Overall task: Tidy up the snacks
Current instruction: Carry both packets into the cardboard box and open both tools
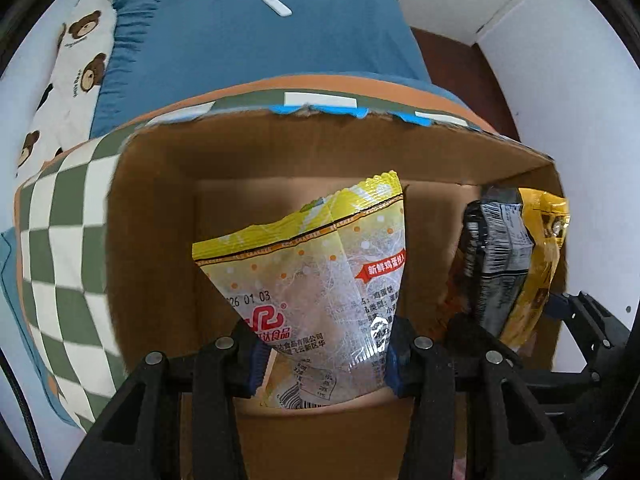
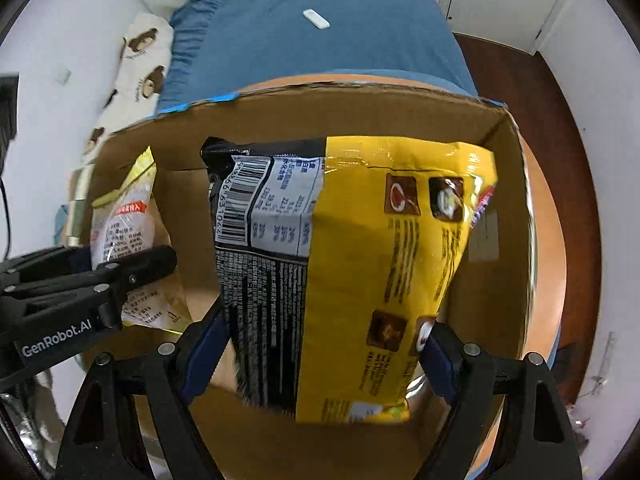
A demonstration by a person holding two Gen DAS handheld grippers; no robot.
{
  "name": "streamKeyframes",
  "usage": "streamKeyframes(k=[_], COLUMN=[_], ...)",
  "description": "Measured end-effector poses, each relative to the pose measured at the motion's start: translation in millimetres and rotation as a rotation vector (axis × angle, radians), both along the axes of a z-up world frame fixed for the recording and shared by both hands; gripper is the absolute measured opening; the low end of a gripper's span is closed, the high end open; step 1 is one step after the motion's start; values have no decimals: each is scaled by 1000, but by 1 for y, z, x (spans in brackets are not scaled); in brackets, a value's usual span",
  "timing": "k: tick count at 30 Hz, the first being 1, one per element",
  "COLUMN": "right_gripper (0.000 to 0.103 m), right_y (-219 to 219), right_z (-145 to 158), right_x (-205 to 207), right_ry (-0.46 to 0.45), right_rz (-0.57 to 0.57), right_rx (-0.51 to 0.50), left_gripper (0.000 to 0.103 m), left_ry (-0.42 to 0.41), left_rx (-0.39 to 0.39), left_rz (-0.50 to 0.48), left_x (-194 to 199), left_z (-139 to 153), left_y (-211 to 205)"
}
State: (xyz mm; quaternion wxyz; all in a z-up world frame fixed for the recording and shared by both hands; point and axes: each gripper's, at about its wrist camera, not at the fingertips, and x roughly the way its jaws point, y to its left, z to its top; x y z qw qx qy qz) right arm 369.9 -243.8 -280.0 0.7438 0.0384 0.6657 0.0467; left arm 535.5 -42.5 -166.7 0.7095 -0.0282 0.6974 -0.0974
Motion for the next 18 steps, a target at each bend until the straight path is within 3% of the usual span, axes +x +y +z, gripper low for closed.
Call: streamKeyframes(k=[4,7,9,11,13,15,18], right_gripper=[73,74,79,96,96,98,98], right_y=[-13,-18,-23,-31,-41,-51,-64], right_z=[-15,-22,-27,-27,-33,-31,-26], right_x=[-10,-24,-35,-50,-73,-76,-97], right_ry=[38,54,60,62,71,73,66], right_rz=[5,42,55,60,53,51,56], right_rx=[20,4,-13,-22,-25,-22,-26], left_gripper=[43,43,45,57,86,92,92], left_ry=[42,63,83,79,47,31,21], left_rx=[8,30,39,40,63,66,71], left_rz=[-13,-18,-15,-14,-19,-13,-7], left_x=[14,25,28,28,27,27,27], left_z=[-17,-30,-37,-40,-37,-35,-31], left_y=[-8,-10,-11,-9,-9,-8,-5])
